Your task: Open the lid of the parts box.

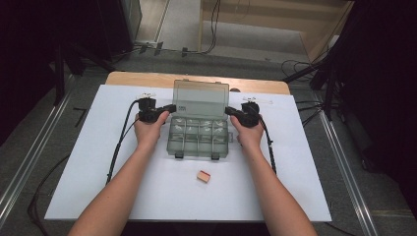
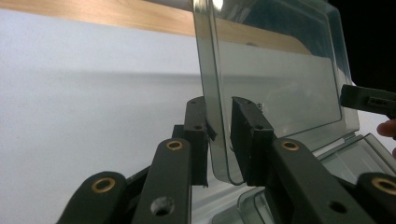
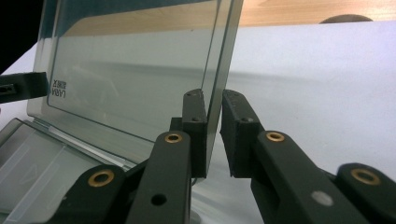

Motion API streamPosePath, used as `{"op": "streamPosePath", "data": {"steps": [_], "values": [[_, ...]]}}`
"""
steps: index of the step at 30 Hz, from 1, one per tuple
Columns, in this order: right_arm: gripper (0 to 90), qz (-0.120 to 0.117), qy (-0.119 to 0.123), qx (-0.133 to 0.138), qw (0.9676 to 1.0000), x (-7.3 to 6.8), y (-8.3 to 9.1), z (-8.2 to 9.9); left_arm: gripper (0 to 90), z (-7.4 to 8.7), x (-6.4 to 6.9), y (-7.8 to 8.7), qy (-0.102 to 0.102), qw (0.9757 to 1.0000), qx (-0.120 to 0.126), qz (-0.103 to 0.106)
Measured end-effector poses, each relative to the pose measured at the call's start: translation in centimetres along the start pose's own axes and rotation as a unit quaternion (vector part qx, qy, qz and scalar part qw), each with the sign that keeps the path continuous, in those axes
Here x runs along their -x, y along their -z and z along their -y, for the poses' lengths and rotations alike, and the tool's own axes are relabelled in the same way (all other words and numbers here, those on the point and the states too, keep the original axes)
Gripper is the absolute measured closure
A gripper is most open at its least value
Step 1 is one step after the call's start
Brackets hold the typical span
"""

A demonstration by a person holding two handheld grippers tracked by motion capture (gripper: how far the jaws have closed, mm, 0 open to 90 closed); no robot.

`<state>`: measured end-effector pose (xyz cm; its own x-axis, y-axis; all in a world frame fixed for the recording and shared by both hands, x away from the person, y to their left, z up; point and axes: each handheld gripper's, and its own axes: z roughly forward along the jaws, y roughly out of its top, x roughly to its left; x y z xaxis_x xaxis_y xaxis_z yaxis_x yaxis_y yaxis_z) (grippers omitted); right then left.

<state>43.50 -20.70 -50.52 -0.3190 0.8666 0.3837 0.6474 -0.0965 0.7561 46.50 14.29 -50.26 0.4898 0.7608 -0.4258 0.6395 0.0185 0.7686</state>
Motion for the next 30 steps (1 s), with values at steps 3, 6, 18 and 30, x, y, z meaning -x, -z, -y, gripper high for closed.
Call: {"op": "streamPosePath", "data": {"steps": [3,6,18,30], "values": [[78.9,0.002,0.001,-0.004,1.0000,0.1,-0.2,0.1,76.0,0.1,0.0,-0.1,0.000,1.0000,-0.007,-0.006],[78.9,0.001,-0.002,-0.008,1.0000,0.2,-0.4,0.2,76.0,0.1,0.0,-0.2,-0.001,0.9998,-0.014,-0.011],[78.5,-0.004,-0.018,-0.019,0.9996,0.6,-0.7,0.4,76.7,0.3,0.0,-0.4,0.011,0.9992,-0.032,-0.021],[71.6,-0.015,-0.024,-0.029,0.9992,1.1,-0.8,0.4,65.6,0.3,0.6,-0.3,-0.025,0.9985,-0.029,-0.039]]}}
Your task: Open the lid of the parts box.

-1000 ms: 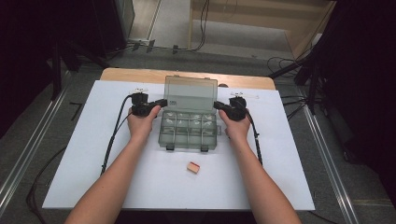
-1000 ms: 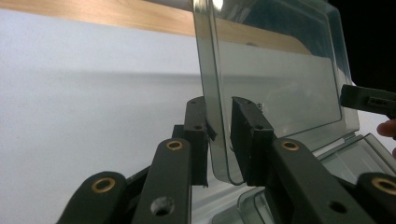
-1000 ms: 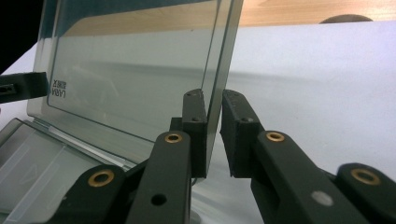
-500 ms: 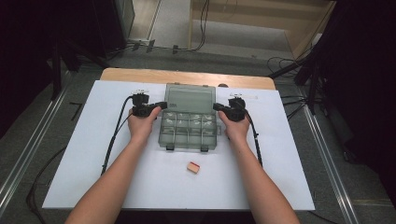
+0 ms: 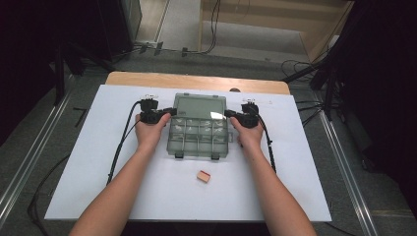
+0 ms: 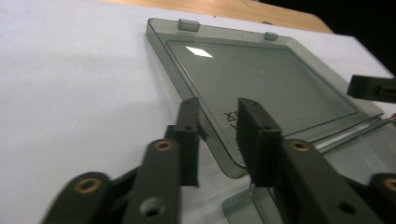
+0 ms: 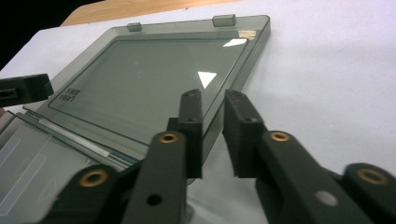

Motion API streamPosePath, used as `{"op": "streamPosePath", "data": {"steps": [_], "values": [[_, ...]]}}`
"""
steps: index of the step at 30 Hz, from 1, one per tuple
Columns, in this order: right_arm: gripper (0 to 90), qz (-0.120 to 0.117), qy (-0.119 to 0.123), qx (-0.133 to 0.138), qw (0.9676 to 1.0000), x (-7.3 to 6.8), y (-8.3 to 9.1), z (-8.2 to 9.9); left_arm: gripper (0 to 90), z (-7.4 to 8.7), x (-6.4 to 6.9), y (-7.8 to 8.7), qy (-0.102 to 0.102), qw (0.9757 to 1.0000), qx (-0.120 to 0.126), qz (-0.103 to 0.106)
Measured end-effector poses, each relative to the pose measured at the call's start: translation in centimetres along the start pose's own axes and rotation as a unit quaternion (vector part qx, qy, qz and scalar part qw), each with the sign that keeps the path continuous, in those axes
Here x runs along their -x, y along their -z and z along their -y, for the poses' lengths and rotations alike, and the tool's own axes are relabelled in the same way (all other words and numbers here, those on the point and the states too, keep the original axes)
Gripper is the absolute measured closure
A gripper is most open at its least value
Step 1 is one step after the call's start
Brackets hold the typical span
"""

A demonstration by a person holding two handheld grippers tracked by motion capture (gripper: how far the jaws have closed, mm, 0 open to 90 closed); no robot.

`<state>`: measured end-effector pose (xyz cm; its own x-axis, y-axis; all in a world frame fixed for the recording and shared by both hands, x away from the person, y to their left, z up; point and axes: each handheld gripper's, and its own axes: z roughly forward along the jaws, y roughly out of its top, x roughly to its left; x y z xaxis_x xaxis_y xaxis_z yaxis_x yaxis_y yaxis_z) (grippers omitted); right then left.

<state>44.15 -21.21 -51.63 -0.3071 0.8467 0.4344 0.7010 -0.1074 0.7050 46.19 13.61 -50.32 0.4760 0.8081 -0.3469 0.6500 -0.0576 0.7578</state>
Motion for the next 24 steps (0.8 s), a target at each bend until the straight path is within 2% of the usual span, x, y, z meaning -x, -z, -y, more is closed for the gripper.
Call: {"op": "streamPosePath", "data": {"steps": [3,8,9,14,17,18,19,20,24], "values": [[60.0,-0.005,0.014,0.012,0.9998,0.1,0.5,-0.2,54.5,-0.1,0.2,0.2,-0.016,0.9999,0.004,-0.002],[32.3,-0.011,0.031,0.023,0.9992,-0.2,1.6,-0.4,40.2,-0.4,0.4,0.9,-0.025,0.9995,0.012,0.014],[27.5,-0.009,0.038,0.027,0.9989,-0.4,1.8,-0.4,37.4,-0.4,0.5,1.1,-0.032,0.9993,0.010,0.014],[10.0,-0.005,0.075,0.041,0.9964,-1.4,3.0,-0.2,22.6,-0.6,1.3,2.1,-0.059,0.9978,0.021,0.023],[7.6,-0.007,0.092,0.045,0.9947,-1.9,3.7,0.1,15.5,-0.5,1.6,2.8,-0.069,0.9969,0.026,0.027],[1.9,-0.009,0.097,0.043,0.9943,-2.0,3.9,0.2,12.9,-0.5,1.7,3.0,-0.072,0.9967,0.024,0.030],[0.0,-0.019,0.102,0.039,0.9938,-2.0,4.0,0.3,12.6,-0.4,1.9,3.2,-0.076,0.9963,0.025,0.030],[0.0,-0.021,0.104,0.035,0.9938,-2.1,4.2,0.3,12.1,-0.3,2.0,3.4,-0.082,0.9958,0.026,0.031],[0.0,-0.019,0.119,0.032,0.9922,-2.3,4.7,0.8,0.0,0.2,2.0,4.1,-0.092,0.9943,0.029,0.046]]}}
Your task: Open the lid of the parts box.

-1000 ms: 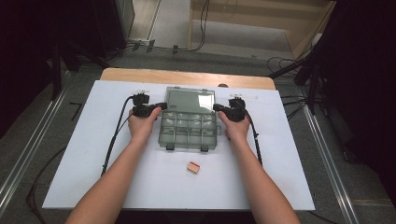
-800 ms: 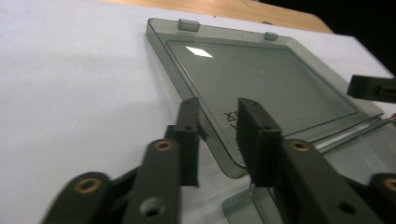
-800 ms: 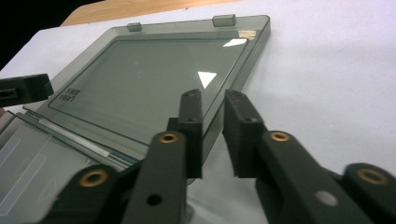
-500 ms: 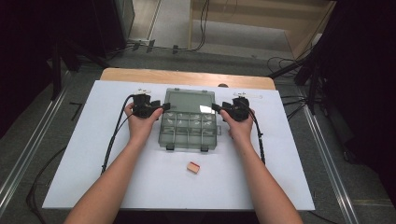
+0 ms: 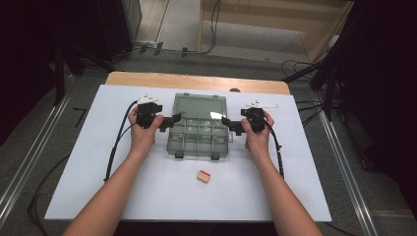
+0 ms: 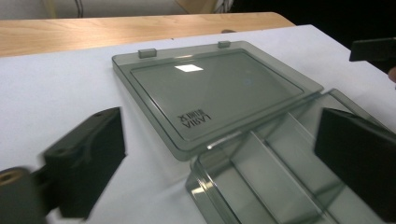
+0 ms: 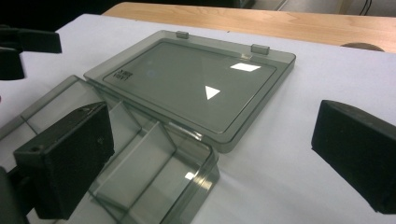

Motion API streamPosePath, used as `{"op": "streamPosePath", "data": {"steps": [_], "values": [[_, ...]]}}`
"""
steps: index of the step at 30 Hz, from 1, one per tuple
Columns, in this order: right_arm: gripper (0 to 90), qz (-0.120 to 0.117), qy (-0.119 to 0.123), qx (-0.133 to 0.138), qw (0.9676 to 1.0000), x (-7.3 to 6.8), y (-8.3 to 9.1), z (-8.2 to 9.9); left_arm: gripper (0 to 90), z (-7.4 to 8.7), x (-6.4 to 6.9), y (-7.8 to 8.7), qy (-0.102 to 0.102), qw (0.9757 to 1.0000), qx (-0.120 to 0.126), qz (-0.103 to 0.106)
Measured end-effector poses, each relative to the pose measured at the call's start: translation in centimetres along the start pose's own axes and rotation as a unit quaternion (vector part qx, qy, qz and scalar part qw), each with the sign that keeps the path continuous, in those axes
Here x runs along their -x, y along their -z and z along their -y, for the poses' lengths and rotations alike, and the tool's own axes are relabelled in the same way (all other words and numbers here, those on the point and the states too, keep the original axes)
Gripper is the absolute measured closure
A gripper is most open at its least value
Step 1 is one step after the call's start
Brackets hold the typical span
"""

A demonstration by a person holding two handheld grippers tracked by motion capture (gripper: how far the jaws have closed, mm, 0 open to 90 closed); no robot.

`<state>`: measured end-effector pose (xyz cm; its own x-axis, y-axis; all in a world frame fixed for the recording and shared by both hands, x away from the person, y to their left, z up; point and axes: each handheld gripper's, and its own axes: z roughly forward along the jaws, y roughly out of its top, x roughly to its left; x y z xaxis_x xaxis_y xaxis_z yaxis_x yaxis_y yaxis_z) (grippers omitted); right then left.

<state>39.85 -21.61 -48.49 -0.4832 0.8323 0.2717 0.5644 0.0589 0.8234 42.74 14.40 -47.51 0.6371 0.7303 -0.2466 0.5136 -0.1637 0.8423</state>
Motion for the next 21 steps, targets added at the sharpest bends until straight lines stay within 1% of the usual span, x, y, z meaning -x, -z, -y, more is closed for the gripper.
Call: {"op": "streamPosePath", "data": {"steps": [3,5,10,11,18,21], "values": [[0.0,-0.003,0.004,0.005,1.0000,-0.2,0.5,0.3,0.0,0.3,0.1,0.6,-0.005,1.0000,0.006,-0.003],[0.0,-0.001,0.008,0.005,1.0000,-0.3,0.9,0.5,0.0,0.5,0.1,1.0,-0.004,1.0000,0.006,-0.003],[0.0,0.001,0.019,0.004,0.9998,-0.6,1.6,1.1,0.0,1.0,0.2,1.9,-0.014,0.9999,0.006,-0.004],[0.0,0.001,0.019,0.003,0.9998,-0.7,1.7,1.2,0.0,1.1,0.2,2.1,-0.016,0.9998,0.008,-0.003],[0.0,-0.003,0.039,0.000,0.9992,-1.3,2.4,2.3,0.0,1.6,0.8,3.1,-0.027,0.9996,0.011,0.004],[0.0,-0.004,0.040,0.000,0.9992,-1.5,2.7,2.7,0.0,1.9,1.2,3.6,-0.031,0.9994,0.015,0.006]]}}
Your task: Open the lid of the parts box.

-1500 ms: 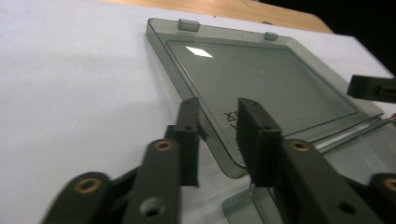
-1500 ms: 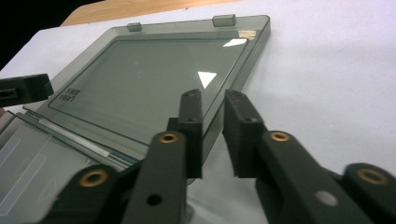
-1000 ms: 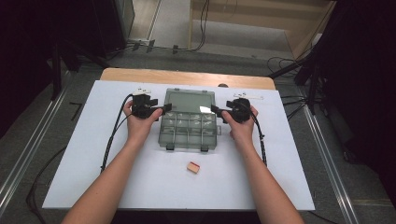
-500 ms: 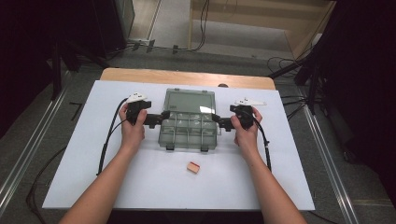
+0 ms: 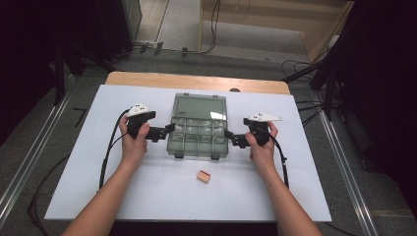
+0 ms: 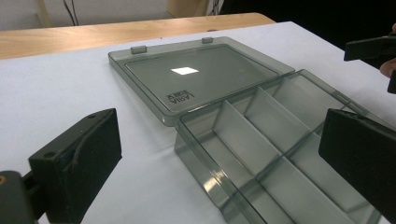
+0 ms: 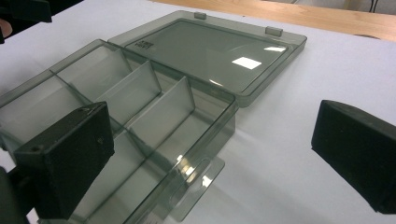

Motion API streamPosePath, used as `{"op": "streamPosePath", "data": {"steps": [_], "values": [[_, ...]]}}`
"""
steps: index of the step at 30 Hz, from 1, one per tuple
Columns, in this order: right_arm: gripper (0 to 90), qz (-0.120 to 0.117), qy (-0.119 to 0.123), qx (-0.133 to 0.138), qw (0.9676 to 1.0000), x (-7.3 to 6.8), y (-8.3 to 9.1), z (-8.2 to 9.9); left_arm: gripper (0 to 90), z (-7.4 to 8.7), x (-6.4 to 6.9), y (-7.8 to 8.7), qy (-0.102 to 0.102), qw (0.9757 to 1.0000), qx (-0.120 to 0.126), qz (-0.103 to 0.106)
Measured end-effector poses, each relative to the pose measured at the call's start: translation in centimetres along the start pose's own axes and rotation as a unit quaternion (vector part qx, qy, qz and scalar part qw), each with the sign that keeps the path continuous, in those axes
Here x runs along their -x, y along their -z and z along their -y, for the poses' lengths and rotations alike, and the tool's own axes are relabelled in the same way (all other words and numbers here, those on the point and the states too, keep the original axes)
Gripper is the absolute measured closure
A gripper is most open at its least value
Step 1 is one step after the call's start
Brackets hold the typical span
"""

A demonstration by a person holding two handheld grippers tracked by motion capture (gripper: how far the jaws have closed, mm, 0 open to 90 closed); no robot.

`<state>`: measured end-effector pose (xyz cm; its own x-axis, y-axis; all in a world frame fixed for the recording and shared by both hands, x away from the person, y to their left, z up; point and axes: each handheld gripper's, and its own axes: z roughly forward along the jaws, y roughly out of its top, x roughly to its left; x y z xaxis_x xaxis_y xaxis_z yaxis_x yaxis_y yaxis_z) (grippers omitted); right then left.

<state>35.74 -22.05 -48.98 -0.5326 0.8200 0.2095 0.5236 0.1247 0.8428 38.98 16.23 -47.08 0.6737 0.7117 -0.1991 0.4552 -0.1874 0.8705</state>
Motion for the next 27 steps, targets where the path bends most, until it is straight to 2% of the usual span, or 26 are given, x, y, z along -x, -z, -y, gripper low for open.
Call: {"op": "streamPosePath", "data": {"steps": [13,22,27], "values": [[0.0,-0.009,0.018,0.017,0.9997,-0.9,2.0,1.2,0.0,1.4,0.9,2.3,-0.013,0.9998,0.017,0.002],[0.0,-0.011,0.018,0.018,0.9996,-1.7,3.5,2.2,0.0,2.4,2.0,3.9,-0.040,0.9991,0.016,-0.001],[0.0,-0.009,0.029,0.016,0.9994,-2.0,4.1,2.9,0.0,2.6,2.6,5.0,-0.047,0.9987,0.021,0.003]]}}
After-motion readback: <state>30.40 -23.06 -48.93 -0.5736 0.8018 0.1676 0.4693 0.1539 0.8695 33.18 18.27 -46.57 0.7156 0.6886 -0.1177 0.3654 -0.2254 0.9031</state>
